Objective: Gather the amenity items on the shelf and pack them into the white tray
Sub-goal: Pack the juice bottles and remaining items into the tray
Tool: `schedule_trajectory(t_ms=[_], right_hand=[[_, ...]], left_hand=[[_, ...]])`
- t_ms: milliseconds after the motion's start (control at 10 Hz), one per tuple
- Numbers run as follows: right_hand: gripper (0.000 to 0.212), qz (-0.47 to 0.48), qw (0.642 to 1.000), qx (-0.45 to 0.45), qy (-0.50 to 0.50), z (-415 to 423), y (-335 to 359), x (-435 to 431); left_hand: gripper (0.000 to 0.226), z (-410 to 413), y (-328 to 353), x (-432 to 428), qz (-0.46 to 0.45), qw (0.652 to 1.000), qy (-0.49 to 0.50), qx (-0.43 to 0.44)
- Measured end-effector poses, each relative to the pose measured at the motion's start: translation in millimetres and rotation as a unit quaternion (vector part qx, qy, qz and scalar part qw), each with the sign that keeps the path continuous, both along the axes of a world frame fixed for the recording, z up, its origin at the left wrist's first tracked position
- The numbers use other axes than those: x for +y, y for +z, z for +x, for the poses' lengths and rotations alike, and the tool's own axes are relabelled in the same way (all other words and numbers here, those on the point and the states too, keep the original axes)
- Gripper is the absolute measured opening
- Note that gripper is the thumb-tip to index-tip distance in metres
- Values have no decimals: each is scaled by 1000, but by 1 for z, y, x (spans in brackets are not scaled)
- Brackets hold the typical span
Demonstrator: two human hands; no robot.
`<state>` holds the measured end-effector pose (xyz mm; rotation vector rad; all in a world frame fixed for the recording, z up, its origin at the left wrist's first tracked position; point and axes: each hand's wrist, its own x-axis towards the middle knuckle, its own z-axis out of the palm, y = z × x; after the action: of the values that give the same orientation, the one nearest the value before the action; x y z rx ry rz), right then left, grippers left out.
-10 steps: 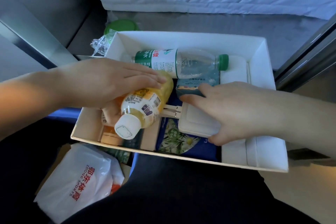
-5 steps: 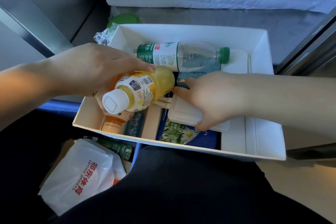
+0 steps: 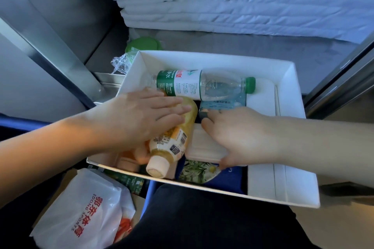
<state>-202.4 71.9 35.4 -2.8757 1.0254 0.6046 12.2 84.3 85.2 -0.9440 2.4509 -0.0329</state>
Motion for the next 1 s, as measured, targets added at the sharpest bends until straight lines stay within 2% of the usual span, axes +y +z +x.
schedule_trajectory(t_ms=[100,200,300,500,700,800,900,1000], right_hand=[[71,2,1000,5,-4,-3,2,-2],[73,6,1000,13,-7,-6,3,-3],[68,2,1000,9,-14,-9,1,-1],[57,22,999,22,-29,-5,-1,0],[62,36,997,47,-47,0,-2,-2],[61,48,997,30,-59,-2,-1,-2],[64,57,996,20,-71,-3,-2,-2],[67,60,995,18,-75,-3,-2,-2]], left_hand=[[85,-1,-2,-2,-74,988,-115,69],[97,3,-7,-7,-56,991,-98,76],[91,8,-11,-11,6,991,-42,126],[83,3,-18,-11,-35,986,-128,104],[63,-10,-32,-6,-73,979,-163,96],[73,-5,-37,-4,-77,983,-137,98],[80,3,-33,-8,-4,989,-78,127],[63,6,-33,-9,53,979,-12,194]])
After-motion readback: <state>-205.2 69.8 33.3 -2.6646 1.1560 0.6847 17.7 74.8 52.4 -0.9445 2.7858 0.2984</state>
